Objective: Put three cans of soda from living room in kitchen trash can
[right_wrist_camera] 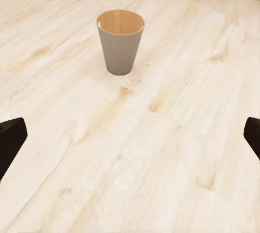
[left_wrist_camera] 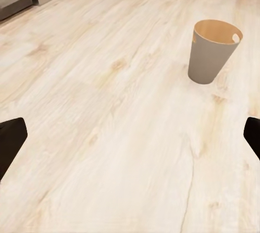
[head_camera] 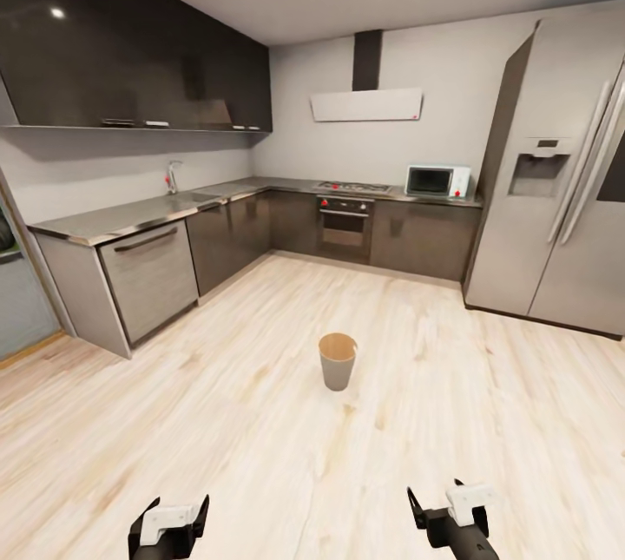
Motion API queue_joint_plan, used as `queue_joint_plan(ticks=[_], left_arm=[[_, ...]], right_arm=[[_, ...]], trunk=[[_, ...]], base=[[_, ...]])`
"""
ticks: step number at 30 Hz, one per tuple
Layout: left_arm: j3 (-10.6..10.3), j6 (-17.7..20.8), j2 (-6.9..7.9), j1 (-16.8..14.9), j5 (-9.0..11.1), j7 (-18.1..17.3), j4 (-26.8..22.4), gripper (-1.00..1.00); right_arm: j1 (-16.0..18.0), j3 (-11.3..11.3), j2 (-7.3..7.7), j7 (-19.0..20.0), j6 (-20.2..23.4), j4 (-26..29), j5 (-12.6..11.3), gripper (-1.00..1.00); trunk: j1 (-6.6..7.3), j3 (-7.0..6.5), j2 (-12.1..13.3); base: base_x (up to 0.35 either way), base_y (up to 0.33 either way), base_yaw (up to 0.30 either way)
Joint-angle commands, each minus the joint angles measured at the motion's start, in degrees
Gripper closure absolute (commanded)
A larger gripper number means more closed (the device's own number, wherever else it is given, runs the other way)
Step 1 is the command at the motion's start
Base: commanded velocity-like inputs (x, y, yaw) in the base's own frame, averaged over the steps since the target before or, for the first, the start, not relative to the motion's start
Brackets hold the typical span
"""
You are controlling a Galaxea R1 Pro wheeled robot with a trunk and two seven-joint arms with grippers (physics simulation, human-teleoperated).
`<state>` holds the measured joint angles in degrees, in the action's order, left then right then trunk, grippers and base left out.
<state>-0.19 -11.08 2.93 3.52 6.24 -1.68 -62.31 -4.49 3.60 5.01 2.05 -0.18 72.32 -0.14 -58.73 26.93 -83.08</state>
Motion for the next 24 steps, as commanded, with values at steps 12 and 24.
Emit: queue_joint_plan(ticks=[12, 24], left_arm=[[-0.3, 0.1, -0.02, 0.0, -0.1, 0.1, 0.1, -1.00], [-0.3, 0.2, -0.03, -0.1, -0.1, 0.2, 0.2, -1.00]], right_arm=[[0.0, 0.0, 0.00, 0.0, 0.0, -0.1, 0.0, -1.00], [0.1, -0.3, 0.08, 0.0, 0.0, -1.7, 0.0, -1.00]], trunk=[[0.00, 0.00, 0.0], [0.00, 0.00, 0.0]], base=[[0.318, 0.087, 0.000], [0.321, 0.020, 0.000]])
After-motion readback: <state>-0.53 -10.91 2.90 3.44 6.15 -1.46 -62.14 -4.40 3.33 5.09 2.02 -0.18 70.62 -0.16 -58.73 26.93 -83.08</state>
